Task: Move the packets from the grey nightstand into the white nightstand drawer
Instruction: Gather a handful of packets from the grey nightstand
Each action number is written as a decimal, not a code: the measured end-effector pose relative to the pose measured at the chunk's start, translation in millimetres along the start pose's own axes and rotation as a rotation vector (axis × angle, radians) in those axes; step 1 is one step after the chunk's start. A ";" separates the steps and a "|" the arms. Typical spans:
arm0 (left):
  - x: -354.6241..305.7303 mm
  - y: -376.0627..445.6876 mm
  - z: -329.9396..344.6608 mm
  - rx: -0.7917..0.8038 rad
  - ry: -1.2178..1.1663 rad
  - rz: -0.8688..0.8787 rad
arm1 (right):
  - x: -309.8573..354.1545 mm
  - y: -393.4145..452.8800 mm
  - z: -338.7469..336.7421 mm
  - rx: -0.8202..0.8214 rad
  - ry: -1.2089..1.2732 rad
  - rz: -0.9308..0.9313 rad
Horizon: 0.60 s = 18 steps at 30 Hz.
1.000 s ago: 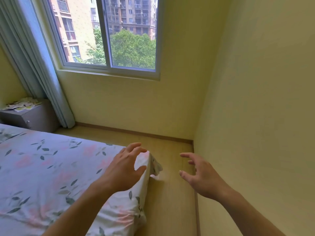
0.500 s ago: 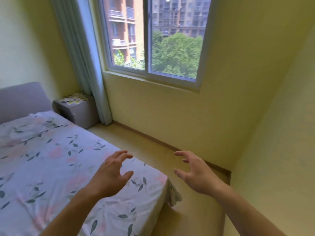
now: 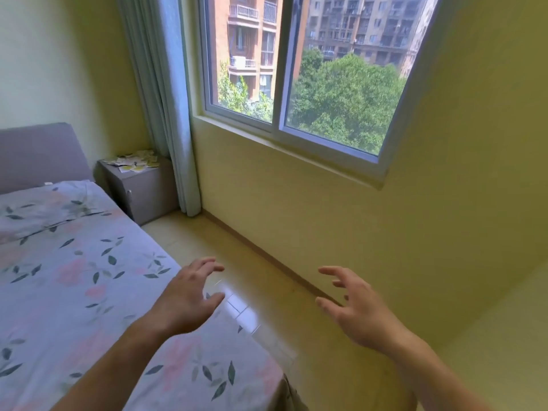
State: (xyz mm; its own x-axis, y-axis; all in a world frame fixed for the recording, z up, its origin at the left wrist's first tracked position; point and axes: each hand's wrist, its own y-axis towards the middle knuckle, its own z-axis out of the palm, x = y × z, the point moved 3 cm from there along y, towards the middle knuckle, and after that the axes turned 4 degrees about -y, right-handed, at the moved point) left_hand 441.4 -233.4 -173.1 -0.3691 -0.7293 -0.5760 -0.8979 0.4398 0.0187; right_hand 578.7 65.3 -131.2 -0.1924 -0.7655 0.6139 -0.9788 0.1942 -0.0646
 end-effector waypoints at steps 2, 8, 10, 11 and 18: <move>-21.7 40.5 6.8 0.005 -0.023 0.037 | -17.4 29.1 -15.9 -0.020 0.015 0.011; -66.1 151.3 29.8 0.003 -0.029 0.081 | -59.9 130.3 -50.5 0.004 0.021 0.005; -75.5 189.6 39.3 -0.014 -0.034 0.063 | -76.7 172.9 -59.9 0.028 0.012 -0.028; -79.7 208.5 44.4 -0.019 -0.036 0.055 | -84.8 194.1 -64.5 0.041 0.017 -0.042; -91.2 324.6 69.8 -0.119 -0.039 -0.105 | -139.3 348.4 -106.9 0.168 -0.004 -0.141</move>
State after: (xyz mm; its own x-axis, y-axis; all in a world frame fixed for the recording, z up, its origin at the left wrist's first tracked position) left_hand 200.4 12.5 -171.5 -0.2642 -0.7461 -0.6112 -0.9540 0.2953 0.0519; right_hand 272.0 305.2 -155.2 -0.0527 -0.7802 0.6233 -0.9938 -0.0199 -0.1090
